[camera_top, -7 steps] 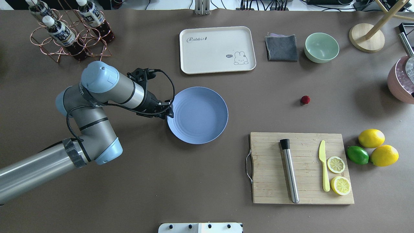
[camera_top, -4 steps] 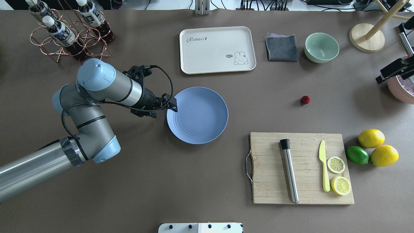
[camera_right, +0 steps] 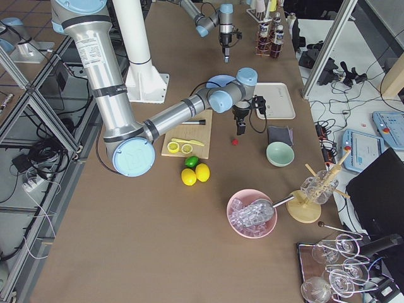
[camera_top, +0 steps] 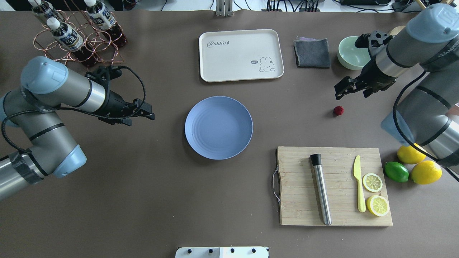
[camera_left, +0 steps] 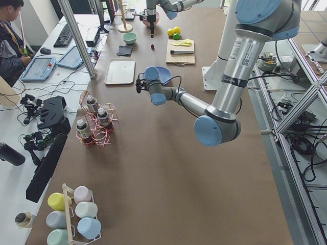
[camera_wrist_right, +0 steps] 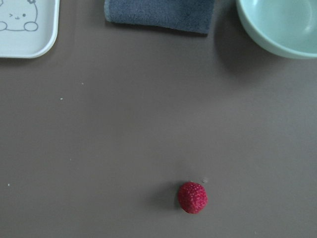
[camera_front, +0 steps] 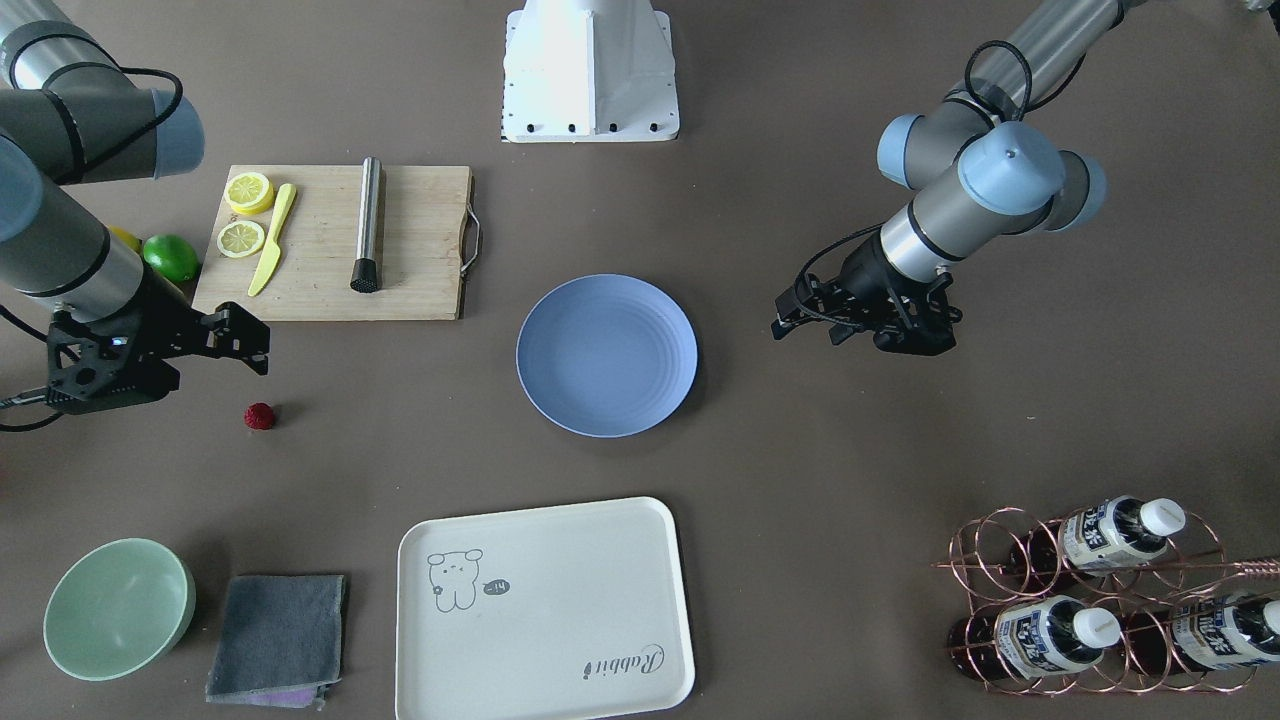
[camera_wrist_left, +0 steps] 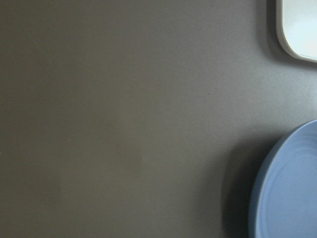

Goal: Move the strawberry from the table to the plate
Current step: 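Release the plate and draw back the left gripper while the right gripper grasps the strawberry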

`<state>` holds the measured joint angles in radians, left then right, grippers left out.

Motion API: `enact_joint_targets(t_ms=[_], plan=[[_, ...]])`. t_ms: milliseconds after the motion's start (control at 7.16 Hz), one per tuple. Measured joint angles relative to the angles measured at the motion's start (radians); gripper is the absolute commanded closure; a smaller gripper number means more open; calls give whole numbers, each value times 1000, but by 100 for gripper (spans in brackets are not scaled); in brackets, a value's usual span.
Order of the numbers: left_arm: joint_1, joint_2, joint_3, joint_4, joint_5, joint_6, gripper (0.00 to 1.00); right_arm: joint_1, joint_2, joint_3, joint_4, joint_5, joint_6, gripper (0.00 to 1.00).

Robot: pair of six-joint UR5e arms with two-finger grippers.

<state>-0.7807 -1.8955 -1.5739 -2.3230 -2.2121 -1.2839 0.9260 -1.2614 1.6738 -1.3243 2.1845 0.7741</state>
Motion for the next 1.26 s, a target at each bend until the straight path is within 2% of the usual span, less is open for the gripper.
enact_joint_targets(t_ms=[140, 279, 559, 978, 1117, 1257], plan=[[-22, 24, -6, 0, -16, 29, 7, -33, -1, -58, 104, -13, 57, 3], [-31, 32, -8, 1, -21, 39, 7, -47, -4, -92, 144, -21, 75, 7], [-33, 37, -10, 1, -20, 41, 7, -54, -3, -139, 167, -37, 79, 10], [-31, 38, -11, 2, -18, 38, 7, -59, 3, -177, 172, -67, 78, 20], [-30, 38, -10, 2, -18, 37, 7, -61, 4, -182, 173, -74, 77, 35], [-30, 38, -10, 2, -17, 37, 7, -65, 5, -182, 175, -77, 78, 68]])
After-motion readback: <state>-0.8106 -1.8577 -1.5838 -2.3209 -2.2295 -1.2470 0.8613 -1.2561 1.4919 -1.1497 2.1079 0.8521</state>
